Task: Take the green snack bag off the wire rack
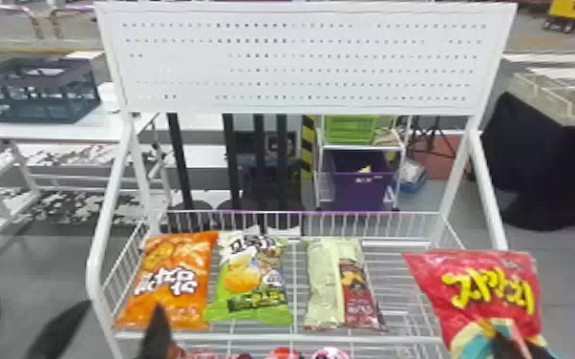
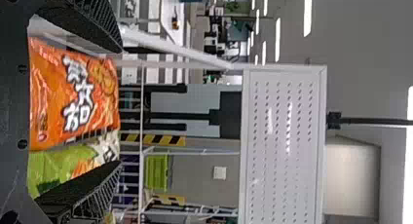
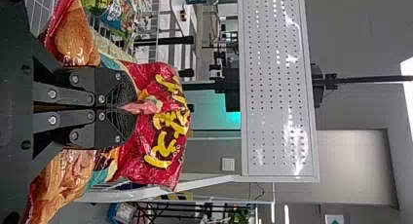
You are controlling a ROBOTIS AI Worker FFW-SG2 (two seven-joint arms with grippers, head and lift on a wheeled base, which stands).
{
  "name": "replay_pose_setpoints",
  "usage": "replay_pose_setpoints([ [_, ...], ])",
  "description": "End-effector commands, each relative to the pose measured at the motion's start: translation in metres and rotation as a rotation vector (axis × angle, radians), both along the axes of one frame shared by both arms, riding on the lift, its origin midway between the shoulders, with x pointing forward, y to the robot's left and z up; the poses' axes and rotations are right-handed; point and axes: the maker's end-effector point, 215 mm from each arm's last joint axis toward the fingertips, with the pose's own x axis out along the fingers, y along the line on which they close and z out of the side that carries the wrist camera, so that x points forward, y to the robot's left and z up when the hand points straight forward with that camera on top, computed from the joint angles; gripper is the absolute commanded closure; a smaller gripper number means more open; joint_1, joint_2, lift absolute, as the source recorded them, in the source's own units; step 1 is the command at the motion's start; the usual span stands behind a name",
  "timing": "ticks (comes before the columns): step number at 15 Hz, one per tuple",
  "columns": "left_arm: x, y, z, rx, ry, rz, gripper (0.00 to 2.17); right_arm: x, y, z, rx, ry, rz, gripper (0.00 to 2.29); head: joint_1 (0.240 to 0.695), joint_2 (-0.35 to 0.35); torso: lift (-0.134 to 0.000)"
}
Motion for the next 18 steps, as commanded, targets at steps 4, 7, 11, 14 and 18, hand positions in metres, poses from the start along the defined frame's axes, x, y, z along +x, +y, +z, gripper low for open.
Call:
replay_pose_setpoints([
  [4,0.082,-0.118,-0.059,0.044,0.081,-0.13,0.08,-0.001,0.001,-0.002,0.001,0.005,0.0,2.24,0.499,0.0,0.0],
  [7,0.117,-0.146,-0.091,0.066,0.152,-0.146,0.09,-0.002,-0.002,-0.006,-0.004,0.013,-0.004,2.24,0.499,0.0,0.0],
  [11,0.158,-0.148,-0.127,0.078,0.243,-0.133,0.09,0.001,-0.002,-0.006,-0.002,0.009,-0.003,2.24,0.499,0.0,0.0],
  [14,0.169,-0.142,-0.147,0.081,0.286,-0.126,0.1,0.002,-0.002,-0.006,-0.002,0.007,-0.004,2.23,0.499,0.0,0.0],
  [18,0.171,-0.137,-0.151,0.067,0.31,-0.103,1.6,0.002,-0.001,-0.005,-0.004,0.007,-0.002,2.24,0.499,0.0,0.0],
])
